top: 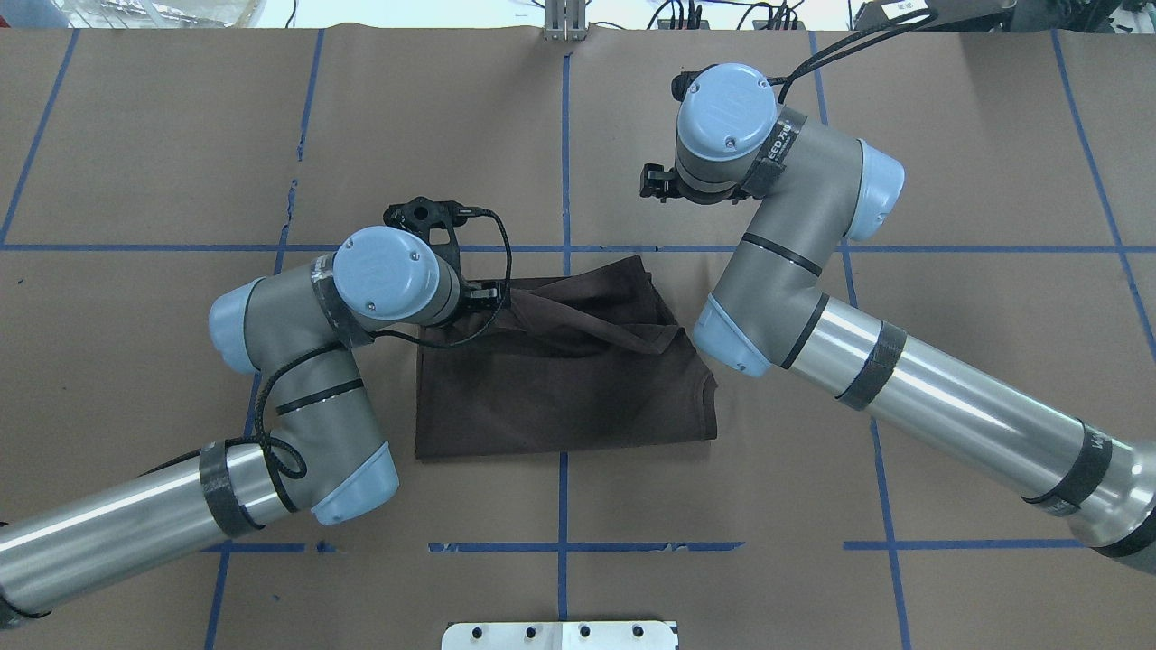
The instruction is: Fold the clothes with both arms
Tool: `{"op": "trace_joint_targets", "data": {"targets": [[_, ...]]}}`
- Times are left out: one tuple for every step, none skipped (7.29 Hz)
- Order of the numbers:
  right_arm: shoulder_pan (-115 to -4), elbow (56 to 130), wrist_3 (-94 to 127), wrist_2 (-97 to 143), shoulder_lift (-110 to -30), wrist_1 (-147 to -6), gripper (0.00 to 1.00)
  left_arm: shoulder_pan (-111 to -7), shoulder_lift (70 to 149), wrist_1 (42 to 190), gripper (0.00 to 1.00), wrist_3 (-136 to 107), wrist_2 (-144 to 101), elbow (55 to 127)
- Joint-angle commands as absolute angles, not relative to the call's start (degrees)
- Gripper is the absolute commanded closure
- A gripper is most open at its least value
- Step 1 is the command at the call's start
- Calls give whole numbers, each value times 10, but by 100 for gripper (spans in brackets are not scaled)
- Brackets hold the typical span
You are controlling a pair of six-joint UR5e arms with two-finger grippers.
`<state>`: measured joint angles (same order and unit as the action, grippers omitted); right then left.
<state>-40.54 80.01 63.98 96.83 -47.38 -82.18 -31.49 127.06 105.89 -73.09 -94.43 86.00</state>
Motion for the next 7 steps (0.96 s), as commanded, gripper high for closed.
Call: {"op": "trace_joint_targets", "data": {"targets": [[-399, 821, 641, 970, -475, -822, 0, -359, 1302, 1070, 0, -702, -947, 803], [-386, 836, 649, 973, -475, -821, 0, -375, 1302, 1070, 0, -695, -964, 804], [-368, 858, 654, 972, -476, -822, 0, -397, 1300, 1066, 0, -644, -1022, 813], [-350, 878, 675, 969, -480, -822, 0, -415, 1277, 1066, 0, -591, -1035, 847], [-329, 890, 707, 956, -482, -824, 0, -415, 1247, 1070, 0, -583, -1036, 879], [-283, 902, 721, 888, -496, -828, 0, -416, 1244, 1072, 0, -584, -1035, 882], [-250, 906, 722, 843, -505, -829, 0, -415, 1242, 1077, 0, -585, -1035, 882]]}}
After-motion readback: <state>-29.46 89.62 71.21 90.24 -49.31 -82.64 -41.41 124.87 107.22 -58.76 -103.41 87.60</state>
